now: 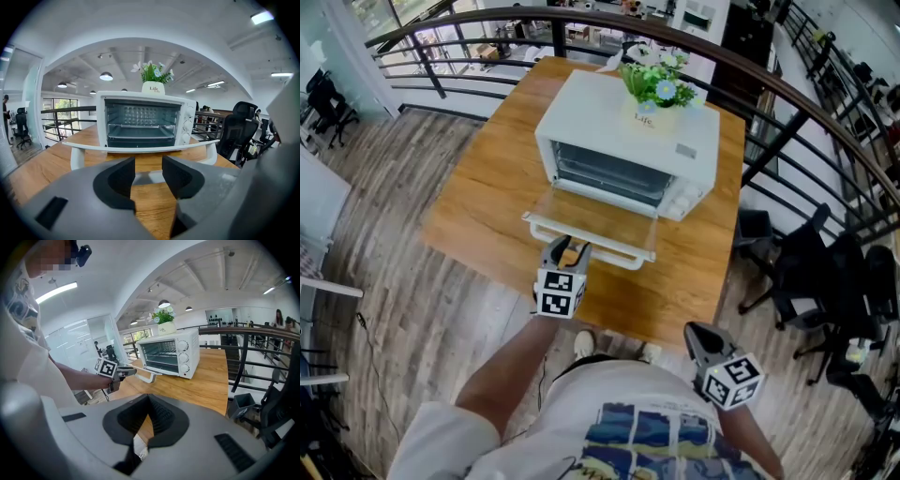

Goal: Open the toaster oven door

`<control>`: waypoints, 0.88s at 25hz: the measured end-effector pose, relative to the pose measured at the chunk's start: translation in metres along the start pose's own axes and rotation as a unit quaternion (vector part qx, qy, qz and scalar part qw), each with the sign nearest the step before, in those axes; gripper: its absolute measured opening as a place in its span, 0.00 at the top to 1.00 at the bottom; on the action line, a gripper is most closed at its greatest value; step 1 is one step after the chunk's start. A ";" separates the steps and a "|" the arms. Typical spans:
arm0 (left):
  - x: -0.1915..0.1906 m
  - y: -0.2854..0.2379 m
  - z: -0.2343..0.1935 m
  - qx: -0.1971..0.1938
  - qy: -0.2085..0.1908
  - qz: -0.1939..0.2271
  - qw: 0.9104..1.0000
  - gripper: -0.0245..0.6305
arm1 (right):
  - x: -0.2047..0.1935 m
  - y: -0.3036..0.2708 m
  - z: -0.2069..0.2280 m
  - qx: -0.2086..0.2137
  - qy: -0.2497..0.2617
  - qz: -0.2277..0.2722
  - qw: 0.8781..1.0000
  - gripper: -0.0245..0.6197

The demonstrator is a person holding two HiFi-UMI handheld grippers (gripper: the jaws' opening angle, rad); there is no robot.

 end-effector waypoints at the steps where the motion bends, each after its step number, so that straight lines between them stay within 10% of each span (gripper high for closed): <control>1: -0.002 0.000 0.000 0.000 0.000 -0.001 1.000 0.69 | 0.000 0.000 -0.001 0.000 0.000 0.000 1.000 0.96; 22: -0.052 -0.009 -0.012 0.002 0.001 -0.032 0.999 0.69 | 0.002 0.001 -0.002 -0.011 0.007 -0.008 1.000 0.96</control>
Point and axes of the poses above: the fingertips, and each gripper's own axes: y backward along the fingers, z to its right, x out of its top, the point moved 8 cm from there along y, backward along the fingers, and after that the axes turned 12 degrees about y, right-handed, at the moved point
